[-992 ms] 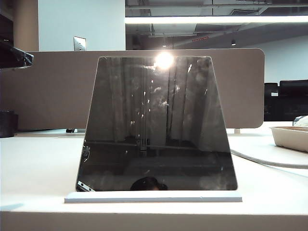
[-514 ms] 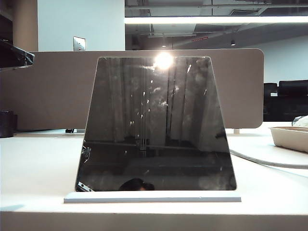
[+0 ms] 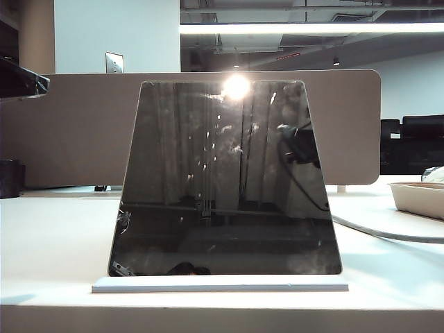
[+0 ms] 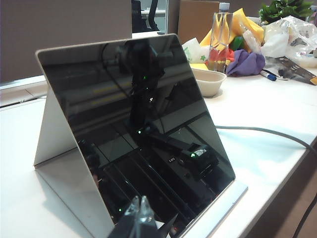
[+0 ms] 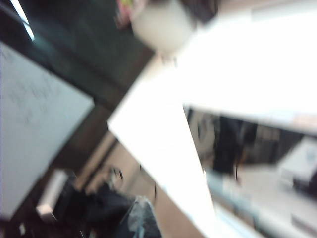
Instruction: Push the base of the mirror on the table to move it forward for a short distance.
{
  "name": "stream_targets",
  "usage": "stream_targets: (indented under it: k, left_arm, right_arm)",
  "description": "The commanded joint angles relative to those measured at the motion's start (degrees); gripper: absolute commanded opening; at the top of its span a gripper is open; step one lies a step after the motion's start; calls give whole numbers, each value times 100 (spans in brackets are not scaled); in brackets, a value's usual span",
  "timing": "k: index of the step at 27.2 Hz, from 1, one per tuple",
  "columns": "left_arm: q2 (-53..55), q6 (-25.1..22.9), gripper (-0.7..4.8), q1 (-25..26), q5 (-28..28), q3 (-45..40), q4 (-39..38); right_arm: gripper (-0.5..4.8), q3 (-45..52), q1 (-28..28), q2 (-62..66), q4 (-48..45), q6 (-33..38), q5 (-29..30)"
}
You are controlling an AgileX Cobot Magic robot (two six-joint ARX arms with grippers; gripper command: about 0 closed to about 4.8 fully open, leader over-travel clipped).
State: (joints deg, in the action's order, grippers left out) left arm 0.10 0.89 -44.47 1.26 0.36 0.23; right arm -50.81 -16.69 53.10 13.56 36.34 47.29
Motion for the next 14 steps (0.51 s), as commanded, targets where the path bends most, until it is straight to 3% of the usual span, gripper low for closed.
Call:
stream_targets:
  k: [1,7,11,14]
  left_arm:
    - [7,-24,-1,0,0,4,61]
    - [7,-24,-1,0,2,4,63]
    - [7,-24,-1,0,0,4,61]
    - [7,-24,-1,0,2,4,61]
  right_arm:
    - [-6,-17,-887,542,533,-638,-695]
    - [-6,-15,-2933,1725,1255,-1276,-2844]
    - [-6,-15,-3501,2282,1322,-1274,-3434]
    - [-6,-17,-3716,2651,1307,-1274,-3477]
